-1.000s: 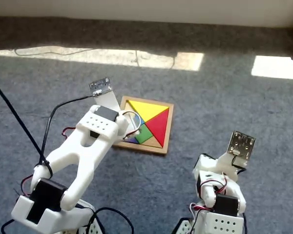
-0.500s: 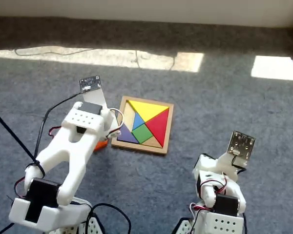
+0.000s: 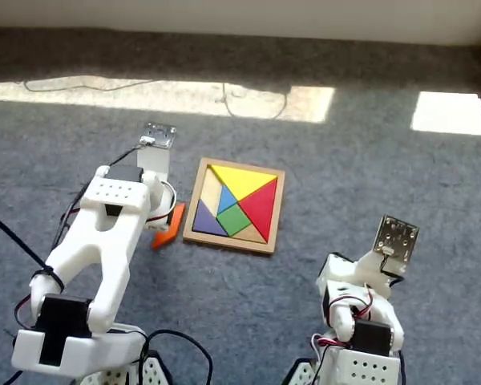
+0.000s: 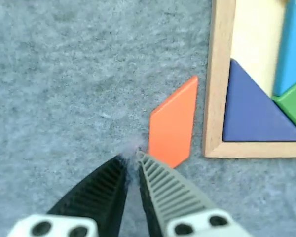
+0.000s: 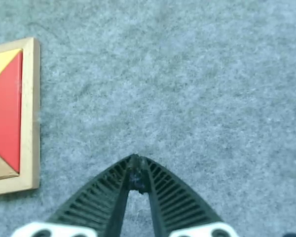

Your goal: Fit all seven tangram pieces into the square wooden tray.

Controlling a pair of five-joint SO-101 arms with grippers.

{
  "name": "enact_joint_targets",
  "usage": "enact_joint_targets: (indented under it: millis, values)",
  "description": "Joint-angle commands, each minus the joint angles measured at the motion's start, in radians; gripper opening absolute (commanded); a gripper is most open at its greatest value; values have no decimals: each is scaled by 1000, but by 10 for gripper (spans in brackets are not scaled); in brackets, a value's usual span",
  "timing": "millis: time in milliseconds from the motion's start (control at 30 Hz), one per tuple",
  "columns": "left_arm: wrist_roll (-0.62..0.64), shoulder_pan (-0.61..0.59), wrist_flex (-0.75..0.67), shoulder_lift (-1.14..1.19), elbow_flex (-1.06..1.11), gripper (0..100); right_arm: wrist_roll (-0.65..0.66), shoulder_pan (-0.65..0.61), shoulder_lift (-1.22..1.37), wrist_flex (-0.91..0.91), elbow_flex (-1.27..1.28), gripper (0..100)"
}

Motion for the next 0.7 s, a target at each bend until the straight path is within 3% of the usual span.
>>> enact_joint_targets:
  millis: [0, 133, 500, 667]
  values:
    - [-17, -4, 8, -44, -56, 149, 14, 12, -19, 5, 122, 4]
    - [52, -5, -3, -44, -45, 260, 14, 12, -19, 5, 122, 4]
    - [60, -13, -137, 25, -10, 255, 14, 12, -19, 5, 122, 4]
    - [60, -31, -87, 133, -99, 255, 14, 12, -19, 5, 122, 4]
